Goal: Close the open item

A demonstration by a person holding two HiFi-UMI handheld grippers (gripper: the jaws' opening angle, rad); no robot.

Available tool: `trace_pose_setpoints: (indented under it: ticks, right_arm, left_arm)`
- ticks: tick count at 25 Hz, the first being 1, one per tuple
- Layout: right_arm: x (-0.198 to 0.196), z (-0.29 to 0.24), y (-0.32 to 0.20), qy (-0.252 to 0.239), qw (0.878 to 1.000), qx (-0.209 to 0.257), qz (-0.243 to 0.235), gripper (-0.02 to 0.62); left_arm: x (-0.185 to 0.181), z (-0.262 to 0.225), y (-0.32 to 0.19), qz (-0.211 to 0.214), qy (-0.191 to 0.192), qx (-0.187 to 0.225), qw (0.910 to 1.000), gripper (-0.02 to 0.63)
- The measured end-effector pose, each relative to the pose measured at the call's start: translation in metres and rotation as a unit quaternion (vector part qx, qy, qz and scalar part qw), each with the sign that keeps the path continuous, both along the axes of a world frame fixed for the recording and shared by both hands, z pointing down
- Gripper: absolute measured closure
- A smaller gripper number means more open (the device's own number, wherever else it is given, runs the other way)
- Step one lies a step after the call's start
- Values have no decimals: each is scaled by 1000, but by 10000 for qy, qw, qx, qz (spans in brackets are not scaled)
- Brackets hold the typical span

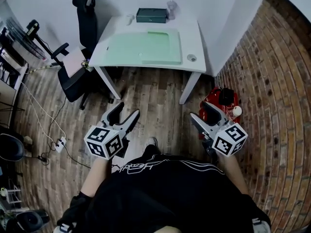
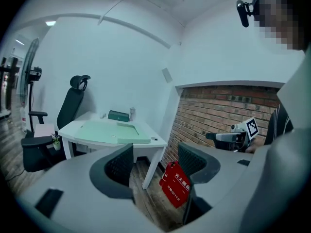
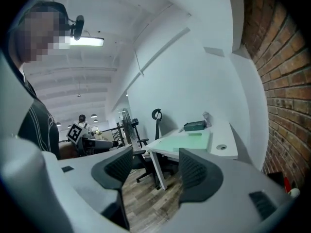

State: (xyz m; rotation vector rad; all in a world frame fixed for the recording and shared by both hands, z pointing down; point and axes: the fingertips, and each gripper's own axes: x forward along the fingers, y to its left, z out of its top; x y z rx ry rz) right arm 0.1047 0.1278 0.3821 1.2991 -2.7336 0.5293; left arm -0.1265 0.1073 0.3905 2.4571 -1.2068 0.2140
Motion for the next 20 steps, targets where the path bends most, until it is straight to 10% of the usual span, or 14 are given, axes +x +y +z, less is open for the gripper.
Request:
trace_pose_setpoints:
  ticks: [20]
  right_arm:
    - [-33,38,-214,56,9960,-402,801,311]
  left_arm:
    - [-55,50,-217,25,-44,-409,9992,318]
